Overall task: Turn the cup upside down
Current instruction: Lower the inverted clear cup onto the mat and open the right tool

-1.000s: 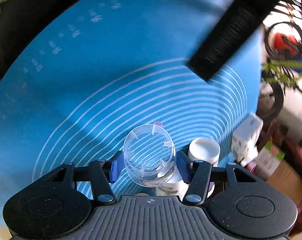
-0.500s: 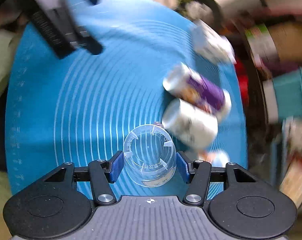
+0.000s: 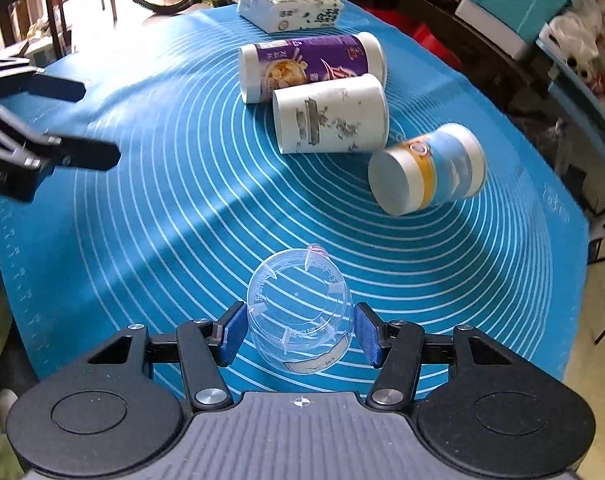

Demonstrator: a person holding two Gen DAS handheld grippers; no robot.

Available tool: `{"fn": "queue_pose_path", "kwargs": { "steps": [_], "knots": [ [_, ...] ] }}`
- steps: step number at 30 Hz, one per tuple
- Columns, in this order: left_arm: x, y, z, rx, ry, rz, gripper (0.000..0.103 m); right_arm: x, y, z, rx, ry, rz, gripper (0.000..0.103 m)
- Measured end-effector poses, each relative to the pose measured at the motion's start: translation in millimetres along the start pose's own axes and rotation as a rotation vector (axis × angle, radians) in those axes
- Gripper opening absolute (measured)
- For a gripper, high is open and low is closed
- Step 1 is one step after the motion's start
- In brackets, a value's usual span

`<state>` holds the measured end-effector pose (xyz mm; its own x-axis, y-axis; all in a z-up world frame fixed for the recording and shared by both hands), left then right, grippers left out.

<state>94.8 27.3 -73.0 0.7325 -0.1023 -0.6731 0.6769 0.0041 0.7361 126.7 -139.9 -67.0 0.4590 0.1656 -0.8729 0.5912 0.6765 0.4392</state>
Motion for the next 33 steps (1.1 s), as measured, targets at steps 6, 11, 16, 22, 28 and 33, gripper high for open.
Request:
{"fn": "queue_pose_path", "kwargs": {
  "steps": [6,11,16,22,28,33],
  "knots": [
    [-0.5,-0.4,4.7,0.013,0.001,-0.004,0.097,4.7,-0.5,8.7,0.109,0.044,0.051,0.057],
    [-1.8,0.3,6.0,0.014,0.001,0.0,0.097,5.4,-2.5,8.8,0.137,0.037,0.081,0.066],
    [-8.1,0.2,10.6,0.034,-0.008,0.013,0.097,1.0,-5.8,5.3,0.166,0.039,0.129,0.08],
    [-20.4,-1.5,15.3,0.046,-0.011,0.033,0.097,-14.3,-15.0,-0.6,0.223,0.01,0.186,0.094],
    [-32.0,-0.3,20.2,0.046,-0.02,0.06,0.097,-42.8,-29.1,-5.8,0.356,-0.047,0.283,0.103],
    [-41.8,-4.9,23.4,0.051,-0.029,0.069,0.097,-54.8,-44.0,-2.4,0.533,-0.071,0.337,0.103]
  ]
}}
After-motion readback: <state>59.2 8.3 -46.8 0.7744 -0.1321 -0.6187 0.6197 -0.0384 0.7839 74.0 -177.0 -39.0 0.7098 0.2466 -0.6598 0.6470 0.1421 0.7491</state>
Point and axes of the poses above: each gripper's, at about its wrist camera, not at the fingertips, and x roughly the way its jaws point, z to its right, y to its top, the point moved 6 cm from there along x, roughly the way its jaws point
